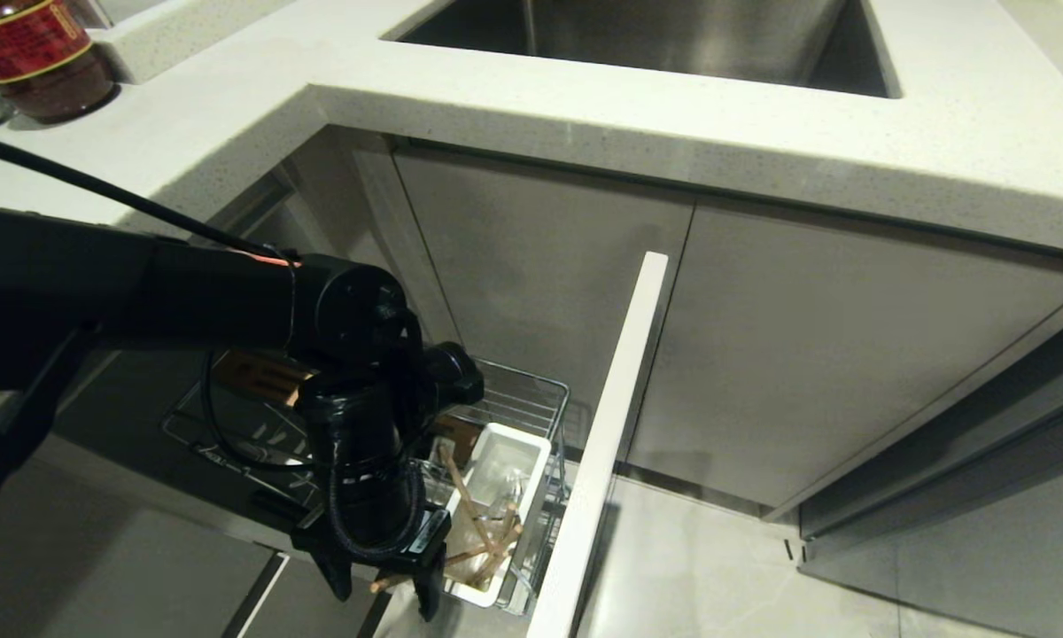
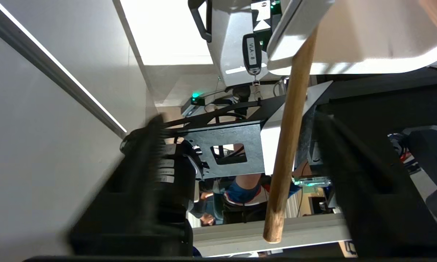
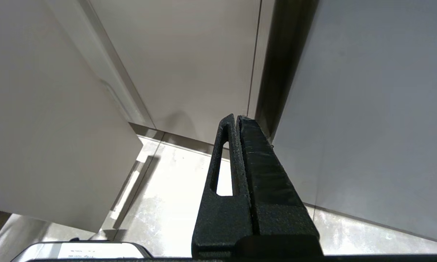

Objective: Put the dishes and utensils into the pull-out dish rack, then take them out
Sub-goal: Take the chopsticks out of the cupboard

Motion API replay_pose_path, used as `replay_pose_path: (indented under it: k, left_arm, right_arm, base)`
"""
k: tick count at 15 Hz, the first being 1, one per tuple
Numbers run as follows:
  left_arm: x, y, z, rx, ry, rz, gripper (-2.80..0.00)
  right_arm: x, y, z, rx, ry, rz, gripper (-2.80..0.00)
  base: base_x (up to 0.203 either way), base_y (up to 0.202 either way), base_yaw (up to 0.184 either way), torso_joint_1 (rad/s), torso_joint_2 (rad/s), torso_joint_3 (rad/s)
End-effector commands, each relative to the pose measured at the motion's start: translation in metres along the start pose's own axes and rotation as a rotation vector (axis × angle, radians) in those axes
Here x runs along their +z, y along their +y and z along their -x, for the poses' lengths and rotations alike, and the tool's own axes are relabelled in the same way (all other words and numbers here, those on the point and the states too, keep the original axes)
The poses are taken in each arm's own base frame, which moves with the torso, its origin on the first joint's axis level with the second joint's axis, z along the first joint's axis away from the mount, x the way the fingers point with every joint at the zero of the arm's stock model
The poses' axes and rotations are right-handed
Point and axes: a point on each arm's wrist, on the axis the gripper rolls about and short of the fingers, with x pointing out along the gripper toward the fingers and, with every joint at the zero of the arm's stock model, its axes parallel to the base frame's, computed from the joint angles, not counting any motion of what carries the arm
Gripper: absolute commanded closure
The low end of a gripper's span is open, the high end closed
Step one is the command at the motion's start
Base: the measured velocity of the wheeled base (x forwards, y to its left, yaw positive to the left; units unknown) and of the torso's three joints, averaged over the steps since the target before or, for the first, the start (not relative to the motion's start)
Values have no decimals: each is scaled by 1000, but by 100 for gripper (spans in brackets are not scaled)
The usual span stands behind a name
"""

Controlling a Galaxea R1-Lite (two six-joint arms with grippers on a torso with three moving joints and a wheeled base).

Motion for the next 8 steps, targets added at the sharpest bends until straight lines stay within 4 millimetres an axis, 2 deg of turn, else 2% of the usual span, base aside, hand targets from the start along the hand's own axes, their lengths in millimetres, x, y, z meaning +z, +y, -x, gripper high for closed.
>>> replay_pose_path:
  k: [1, 8]
  left_arm:
    - [-3, 1, 2, 0, 0, 4, 0]
    - [-14, 2, 16, -19, -53, -3, 0]
  right_arm:
    - [-7, 0, -1, 0, 26, -1, 0]
    - [-7, 0, -1, 0, 24, 0, 0]
  base:
    - [0, 0, 0, 0, 0, 0]
    - [0, 0, 0, 0, 0, 0]
